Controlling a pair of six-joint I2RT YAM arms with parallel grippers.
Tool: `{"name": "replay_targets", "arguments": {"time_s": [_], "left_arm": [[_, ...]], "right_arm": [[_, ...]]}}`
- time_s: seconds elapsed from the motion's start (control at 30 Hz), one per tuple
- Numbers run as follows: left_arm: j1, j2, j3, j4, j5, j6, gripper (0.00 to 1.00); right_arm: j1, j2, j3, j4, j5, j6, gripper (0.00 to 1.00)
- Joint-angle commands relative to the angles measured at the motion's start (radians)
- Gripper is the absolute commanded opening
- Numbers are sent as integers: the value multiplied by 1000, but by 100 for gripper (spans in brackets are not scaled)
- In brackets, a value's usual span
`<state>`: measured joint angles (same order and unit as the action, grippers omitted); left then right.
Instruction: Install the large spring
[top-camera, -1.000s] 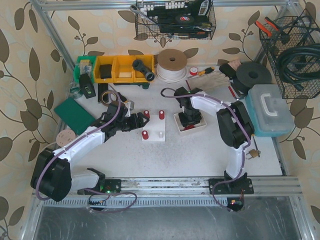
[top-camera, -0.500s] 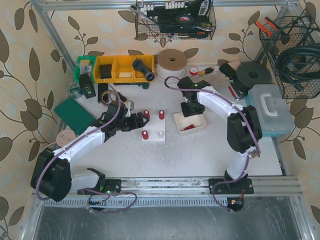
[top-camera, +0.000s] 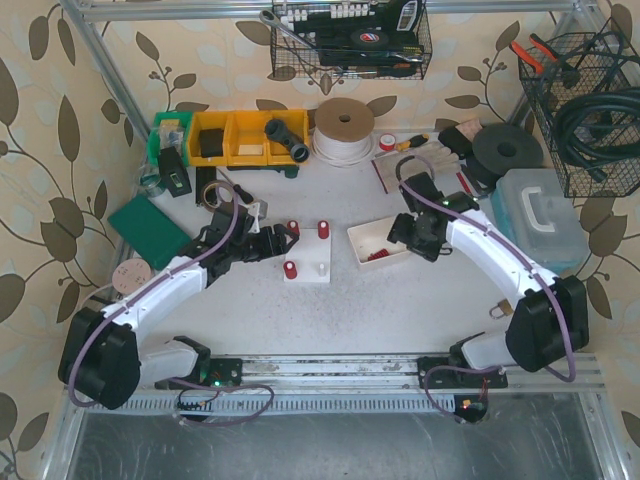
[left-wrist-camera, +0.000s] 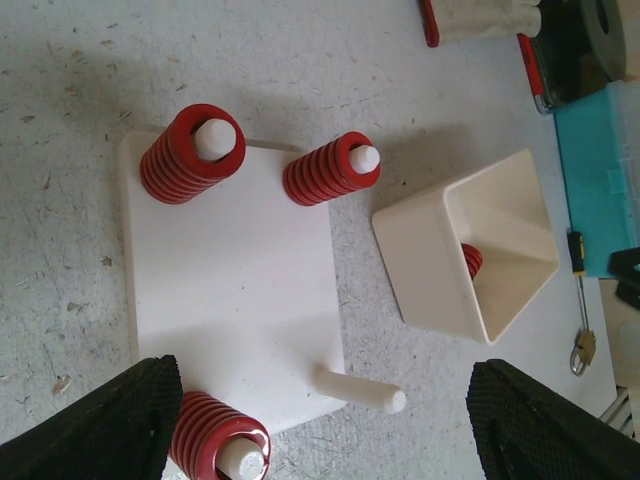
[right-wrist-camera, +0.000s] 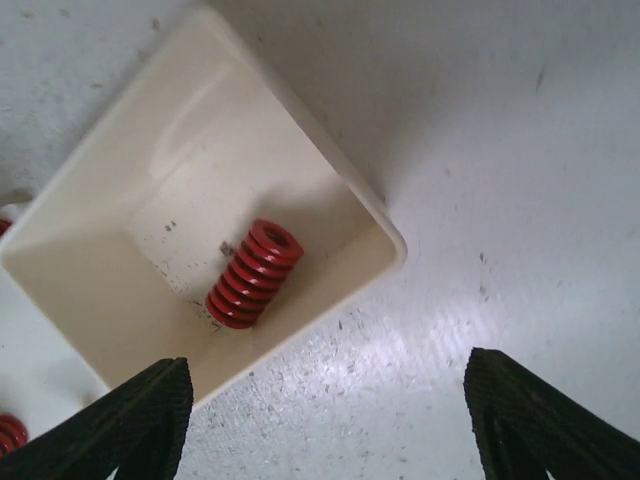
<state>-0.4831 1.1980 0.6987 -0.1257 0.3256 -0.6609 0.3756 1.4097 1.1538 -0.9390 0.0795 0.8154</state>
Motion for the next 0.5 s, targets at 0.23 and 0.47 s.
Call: {"name": "replay_targets", "arguments": {"time_s": [0.23, 0.47], "left_arm": [[20, -74, -39, 81, 76, 18, 82], [27, -79, -45, 84, 81, 15, 82]], "right_arm": [[6, -58, -174, 163, -35, 466, 75], [17, 108, -97, 162, -58, 435, 69]]}}
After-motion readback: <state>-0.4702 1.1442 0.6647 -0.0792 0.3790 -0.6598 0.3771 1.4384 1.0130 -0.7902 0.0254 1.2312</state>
